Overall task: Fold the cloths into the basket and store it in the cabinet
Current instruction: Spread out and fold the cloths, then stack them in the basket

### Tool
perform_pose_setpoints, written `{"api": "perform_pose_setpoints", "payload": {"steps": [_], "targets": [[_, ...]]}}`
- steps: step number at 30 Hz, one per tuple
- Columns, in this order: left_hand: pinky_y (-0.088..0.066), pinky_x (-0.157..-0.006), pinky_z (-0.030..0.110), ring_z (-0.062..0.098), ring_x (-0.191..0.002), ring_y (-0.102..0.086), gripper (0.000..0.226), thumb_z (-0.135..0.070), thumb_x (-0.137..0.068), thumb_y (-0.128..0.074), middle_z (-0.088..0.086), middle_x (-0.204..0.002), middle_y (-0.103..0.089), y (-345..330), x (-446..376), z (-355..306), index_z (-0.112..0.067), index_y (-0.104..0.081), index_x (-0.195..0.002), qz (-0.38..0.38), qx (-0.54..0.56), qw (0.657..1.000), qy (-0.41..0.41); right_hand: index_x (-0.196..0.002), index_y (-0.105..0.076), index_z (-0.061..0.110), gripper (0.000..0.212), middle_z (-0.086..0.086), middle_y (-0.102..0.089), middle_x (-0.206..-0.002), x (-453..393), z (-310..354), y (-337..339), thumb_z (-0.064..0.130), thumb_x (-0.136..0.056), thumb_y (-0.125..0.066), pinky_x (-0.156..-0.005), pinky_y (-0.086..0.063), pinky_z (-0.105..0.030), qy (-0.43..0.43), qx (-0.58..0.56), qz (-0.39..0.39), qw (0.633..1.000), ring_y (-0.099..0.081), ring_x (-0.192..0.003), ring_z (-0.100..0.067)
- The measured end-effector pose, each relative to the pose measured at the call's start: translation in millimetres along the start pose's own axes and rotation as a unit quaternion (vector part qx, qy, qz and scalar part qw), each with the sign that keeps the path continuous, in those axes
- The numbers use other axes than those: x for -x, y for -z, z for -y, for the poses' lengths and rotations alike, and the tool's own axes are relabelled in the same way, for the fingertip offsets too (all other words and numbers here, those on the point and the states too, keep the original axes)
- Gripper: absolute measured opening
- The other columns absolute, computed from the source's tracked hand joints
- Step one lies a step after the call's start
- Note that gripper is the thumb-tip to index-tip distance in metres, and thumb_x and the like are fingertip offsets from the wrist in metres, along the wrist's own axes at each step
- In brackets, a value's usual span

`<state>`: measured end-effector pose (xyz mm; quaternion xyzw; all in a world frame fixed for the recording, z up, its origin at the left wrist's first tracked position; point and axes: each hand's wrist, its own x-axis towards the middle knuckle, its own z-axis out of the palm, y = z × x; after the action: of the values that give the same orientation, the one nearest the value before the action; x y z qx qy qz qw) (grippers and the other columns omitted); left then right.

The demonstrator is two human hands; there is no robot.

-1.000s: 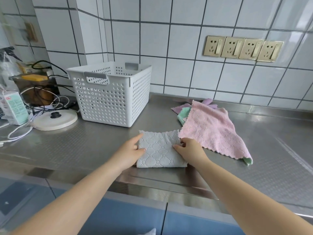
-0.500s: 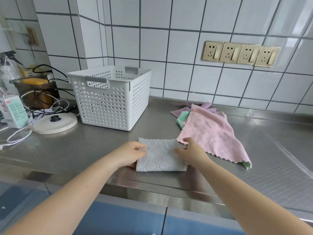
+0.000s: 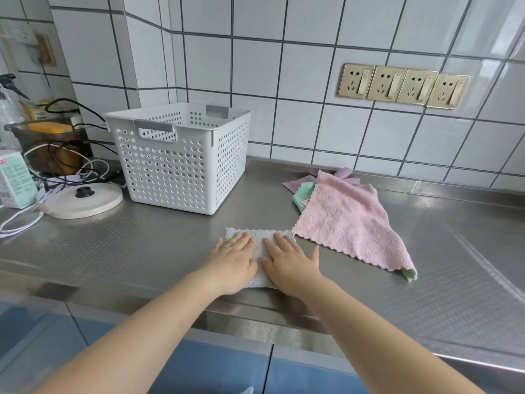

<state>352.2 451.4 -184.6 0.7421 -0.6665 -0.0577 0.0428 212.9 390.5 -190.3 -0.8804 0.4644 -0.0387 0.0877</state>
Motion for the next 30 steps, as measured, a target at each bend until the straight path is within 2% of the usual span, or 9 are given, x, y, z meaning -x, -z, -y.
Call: {"api": "perform_pose_setpoints", "payload": {"steps": [7, 12, 15, 17, 19, 21, 23, 26, 30], "targets": [[0.002, -0.118, 0.040, 0.013, -0.146, 0.005, 0.057, -0.032, -0.099, -0.024, 0.000, -0.160, 0.004, 0, -2, 1, -0.018, -0.007, -0.151, -0.005, 0.024, 1.000, 0.003, -0.147, -0.014, 0.036, 0.059, 0.007, 0.000, -0.159, 4, -7, 4, 0.060, -0.094, -0.019, -0.108, 0.004, -0.066, -0.030, -0.019, 0.014, 0.999, -0.002, -0.146, -0.017], [0.003, -0.115, 0.048, 0.029, -0.146, 0.001, 0.071, -0.063, -0.092, -0.027, 0.008, -0.159, -0.008, 0, 9, 16, -0.026, -0.010, -0.150, -0.047, 0.046, 0.993, 0.101, -0.144, -0.026, 0.033, 0.069, 0.002, -0.033, -0.150, 19, -26, 18, 0.070, -0.086, -0.033, -0.112, -0.008, -0.061, -0.074, -0.034, -0.035, 0.996, -0.027, -0.140, -0.019], [-0.003, -0.115, 0.051, 0.029, -0.145, -0.011, 0.065, -0.057, -0.094, -0.030, 0.004, -0.157, -0.021, 0, 11, 17, -0.024, -0.018, -0.149, -0.044, 0.070, 0.991, 0.102, -0.142, -0.032, 0.033, 0.060, 0.005, -0.043, -0.144, 29, -29, 23, 0.060, -0.089, -0.041, -0.113, -0.010, -0.057, -0.060, -0.061, -0.025, 0.996, -0.034, -0.136, -0.017], [-0.009, -0.115, 0.050, 0.027, -0.142, -0.022, 0.057, -0.047, -0.096, -0.037, 0.004, -0.153, -0.030, 3, 10, 13, -0.021, -0.029, -0.146, -0.051, 0.107, 0.989, 0.091, -0.139, -0.039, 0.029, 0.053, 0.003, -0.049, -0.139, 30, -23, 25, 0.051, -0.091, -0.047, -0.114, -0.018, -0.050, -0.042, -0.099, -0.018, 0.994, -0.042, -0.130, -0.019], [-0.024, -0.112, 0.041, 0.026, -0.133, -0.037, 0.046, -0.033, -0.096, -0.044, 0.009, -0.144, -0.042, 7, 10, 9, -0.014, -0.044, -0.137, -0.073, 0.179, 0.978, 0.083, -0.138, -0.045, 0.023, 0.050, 0.001, -0.051, -0.139, 30, -19, 28, 0.039, -0.092, -0.053, -0.110, -0.029, -0.036, -0.031, -0.155, -0.026, 0.987, -0.046, -0.127, -0.020], [-0.034, -0.099, 0.030, 0.026, -0.126, -0.045, 0.038, -0.021, -0.095, -0.049, 0.011, -0.138, -0.048, 11, 11, 8, -0.008, -0.052, -0.130, -0.105, 0.243, 0.961, 0.078, -0.136, -0.050, 0.017, 0.047, -0.001, -0.052, -0.138, 29, -17, 32, 0.029, -0.091, -0.057, -0.100, -0.035, -0.024, -0.035, -0.220, -0.048, 0.974, -0.049, -0.125, -0.018], [-0.033, -0.086, 0.024, 0.025, -0.125, -0.045, 0.036, -0.011, -0.093, -0.051, 0.013, -0.137, -0.047, 14, 12, 10, -0.003, -0.053, -0.128, -0.132, 0.284, 0.947, 0.076, -0.132, -0.053, 0.015, 0.043, -0.001, -0.055, -0.134, 30, -14, 35, 0.023, -0.090, -0.060, -0.091, -0.038, -0.022, -0.048, -0.294, -0.070, 0.952, -0.056, -0.113, -0.015], [-0.028, -0.084, 0.011, 0.019, -0.131, -0.040, 0.045, -0.002, -0.092, -0.049, 0.007, -0.146, -0.038, 18, 13, 21, -0.007, -0.046, -0.137, -0.160, 0.335, 0.925, 0.081, -0.127, -0.058, 0.015, 0.039, 0.002, -0.059, -0.122, 27, -4, 33, 0.017, -0.088, -0.062, -0.080, -0.043, -0.019, -0.067, -0.394, -0.094, 0.912, -0.058, -0.089, -0.006], [-0.033, -0.062, -0.001, 0.014, -0.115, -0.047, 0.048, 0.001, -0.092, -0.047, 0.003, -0.150, -0.034, 27, 19, 51, -0.009, -0.043, -0.139, -0.183, 0.378, 0.901, 0.104, -0.123, -0.061, 0.011, 0.038, 0.002, -0.061, -0.095, 16, 19, 24, 0.011, -0.086, -0.063, -0.071, -0.047, -0.016, -0.064, -0.467, -0.072, 0.879, -0.053, -0.063, 0.002]]}}
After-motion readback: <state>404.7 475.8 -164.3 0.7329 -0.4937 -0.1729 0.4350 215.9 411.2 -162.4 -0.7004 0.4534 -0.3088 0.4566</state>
